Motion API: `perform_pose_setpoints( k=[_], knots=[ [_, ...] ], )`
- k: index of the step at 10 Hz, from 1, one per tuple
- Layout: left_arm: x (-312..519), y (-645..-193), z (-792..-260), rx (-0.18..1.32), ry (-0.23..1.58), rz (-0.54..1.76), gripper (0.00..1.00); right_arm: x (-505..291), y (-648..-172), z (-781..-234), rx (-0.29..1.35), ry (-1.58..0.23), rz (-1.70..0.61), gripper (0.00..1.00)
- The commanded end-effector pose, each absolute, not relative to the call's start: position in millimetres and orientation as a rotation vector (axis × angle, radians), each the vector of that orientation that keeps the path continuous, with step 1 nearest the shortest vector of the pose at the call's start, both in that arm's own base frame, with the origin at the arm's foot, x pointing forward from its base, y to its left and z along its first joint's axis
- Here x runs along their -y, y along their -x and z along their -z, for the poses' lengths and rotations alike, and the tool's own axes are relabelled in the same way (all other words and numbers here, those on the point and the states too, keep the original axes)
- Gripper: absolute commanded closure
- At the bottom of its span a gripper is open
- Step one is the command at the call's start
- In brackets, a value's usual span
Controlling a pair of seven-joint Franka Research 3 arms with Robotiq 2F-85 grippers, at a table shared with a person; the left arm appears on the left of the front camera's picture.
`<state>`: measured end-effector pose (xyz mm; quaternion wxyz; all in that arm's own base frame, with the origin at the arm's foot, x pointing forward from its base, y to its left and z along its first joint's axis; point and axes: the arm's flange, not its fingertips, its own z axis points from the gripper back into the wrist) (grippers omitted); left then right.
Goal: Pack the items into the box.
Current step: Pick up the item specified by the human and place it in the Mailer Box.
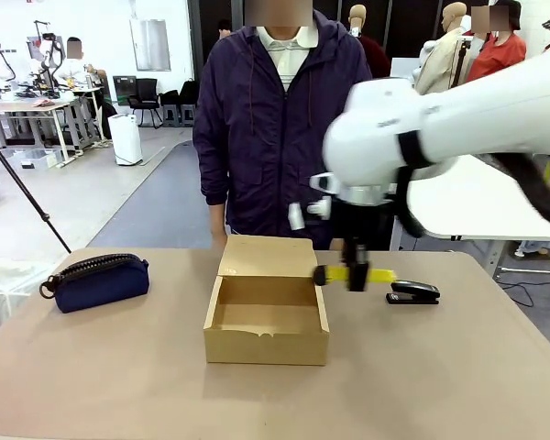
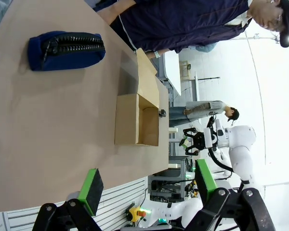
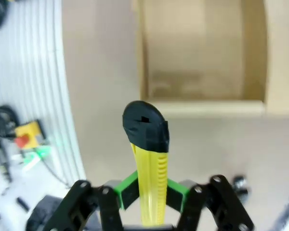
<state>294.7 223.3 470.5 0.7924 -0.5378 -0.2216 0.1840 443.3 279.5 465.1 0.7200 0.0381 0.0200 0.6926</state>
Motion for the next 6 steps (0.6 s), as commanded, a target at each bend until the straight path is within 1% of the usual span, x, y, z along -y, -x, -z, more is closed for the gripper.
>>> perform_pose_setpoints(
  k=[1, 3, 5, 6],
  knots=[
    [-223, -294, -473, 0.489, 1.175, -0.397, 0.0, -336, -463, -455, -0.065, -0.021, -1.605, 1.0],
    [-223, -294, -473, 0.489, 1.175, -0.397, 0.0, -393, -472, -433, 0.032, 0.077, -1.678, 1.0],
    [-223, -294, -473, 0.489, 1.175, -0.397, 0.0, -410, -488, -403, 0.087, 0.131, -1.716, 1.0],
    [-223, -294, -473, 0.489, 1.175, -0.397, 0.0, -410, -485, -392, 0.137, 0.226, -1.678, 1.0]
  ],
)
